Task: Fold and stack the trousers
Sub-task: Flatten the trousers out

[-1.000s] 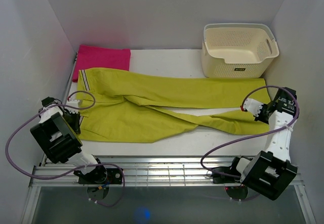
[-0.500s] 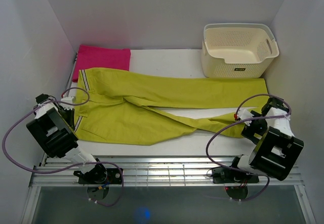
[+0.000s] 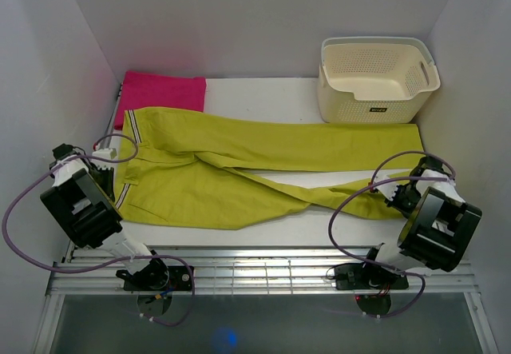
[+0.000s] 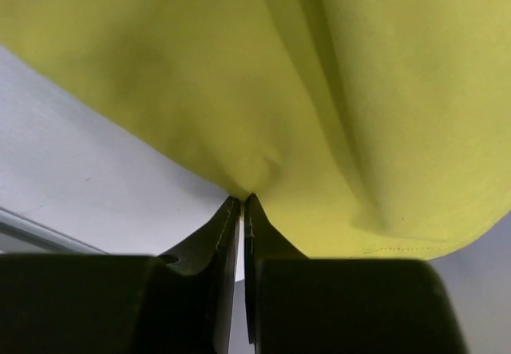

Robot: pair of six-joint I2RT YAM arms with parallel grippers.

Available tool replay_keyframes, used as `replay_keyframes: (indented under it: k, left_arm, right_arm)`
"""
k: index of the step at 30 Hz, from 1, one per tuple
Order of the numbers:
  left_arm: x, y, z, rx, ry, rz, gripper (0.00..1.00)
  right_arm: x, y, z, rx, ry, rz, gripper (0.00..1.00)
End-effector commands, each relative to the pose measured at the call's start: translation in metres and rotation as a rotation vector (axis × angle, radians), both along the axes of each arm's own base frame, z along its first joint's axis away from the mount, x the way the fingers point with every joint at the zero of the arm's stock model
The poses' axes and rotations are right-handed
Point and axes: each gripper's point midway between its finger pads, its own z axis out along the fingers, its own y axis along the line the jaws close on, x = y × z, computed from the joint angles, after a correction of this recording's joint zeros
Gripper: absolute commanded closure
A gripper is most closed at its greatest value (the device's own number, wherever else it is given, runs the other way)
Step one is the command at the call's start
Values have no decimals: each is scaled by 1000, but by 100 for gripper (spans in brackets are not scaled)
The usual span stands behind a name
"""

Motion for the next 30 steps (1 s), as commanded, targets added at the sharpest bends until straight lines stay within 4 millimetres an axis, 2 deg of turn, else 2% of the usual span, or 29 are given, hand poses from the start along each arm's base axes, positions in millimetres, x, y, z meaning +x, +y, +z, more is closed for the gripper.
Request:
replay_keyframes:
  k: [1,3,4,5,6,8,9,11,13,16,17,18,20,21,22,23,25,26,28,30]
  left_arm:
    - [7,5,9,4,-27,4,69]
    - [6,8,10,9,-33,7,70]
    - [4,9,10,6,-36,8,70]
    - [3,11,10,7,-40,12,70]
    - [1,14,9,7,-41,22,70]
    - [-2,18,8,4,-48,30,71]
    - [-3,20,7,1,-46,35,71]
    - [-5,25,7,-2,-53,47,72]
    - [-8,32,9,0,-61,64,72]
    - [-6,45,17,10,-98,92,74]
    - [-5,48,17,10,-110,101,75]
    - [-4,52,18,12,-114,115,76]
    - [1,61,15,20,-116,131,80]
    - [5,66,13,18,-113,146,89]
    - [5,65,8,3,-103,157,89]
    - [11,72,13,13,-115,166,89]
    - [17,74,16,-4,-127,176,90]
    - [20,74,22,-14,-135,171,89]
    - [27,59,33,-81,-181,97,82]
    - [21,37,49,-142,-192,39,71]
  right_arm:
    - [-32,20,0,77,75,26,92]
    - [-25,17,31,67,-3,44,92]
    - [-35,22,43,94,14,48,92]
    - [-35,22,56,99,-6,55,92]
    - [-27,13,82,69,-77,64,92]
    - [-37,16,104,90,-81,70,92]
    - [-34,9,124,68,-138,61,92]
    - [-40,8,141,56,-154,67,92]
    - [-33,2,158,19,-204,74,92]
    - [-22,-3,172,24,-245,58,92]
    - [-16,-5,171,42,-247,34,92]
    - [3,-11,161,57,-232,20,92]
    - [24,-21,148,62,-202,-97,92]
    - [47,-23,117,102,-97,-143,92]
    - [54,-31,126,69,-125,-143,92]
    - [67,-27,104,107,-58,-207,92]
    - [89,-28,94,124,-41,-264,92]
    - [107,-27,86,134,-27,-303,92]
    - [123,-29,78,120,-33,-327,92]
    - [129,-27,65,93,-11,-330,92]
